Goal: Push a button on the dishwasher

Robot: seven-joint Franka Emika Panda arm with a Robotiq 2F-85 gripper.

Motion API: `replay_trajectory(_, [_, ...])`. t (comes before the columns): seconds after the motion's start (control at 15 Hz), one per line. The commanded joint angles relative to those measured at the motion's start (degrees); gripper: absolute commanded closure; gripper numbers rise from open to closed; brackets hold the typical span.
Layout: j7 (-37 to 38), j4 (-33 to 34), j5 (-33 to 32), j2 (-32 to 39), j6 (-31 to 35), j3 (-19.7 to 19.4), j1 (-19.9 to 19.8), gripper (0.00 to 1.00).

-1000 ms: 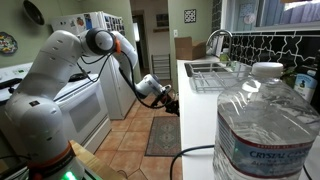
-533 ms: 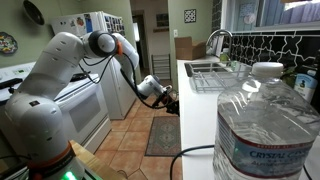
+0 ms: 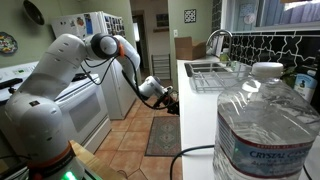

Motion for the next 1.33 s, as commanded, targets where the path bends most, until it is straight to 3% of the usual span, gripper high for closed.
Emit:
replay_trajectory(0.0, [-0.93,1.69,-0.61,1.89,1.43,-0.74,-0.16,1.00])
replay_trajectory(0.93, [0.10,1.80,-1.05,1.53,1.87,-1.50,-0.40,1.00])
replay_trajectory(1.27, [-0.78,1.56,1.72,-0.02,2.88,-1.20,-2.09,1.00])
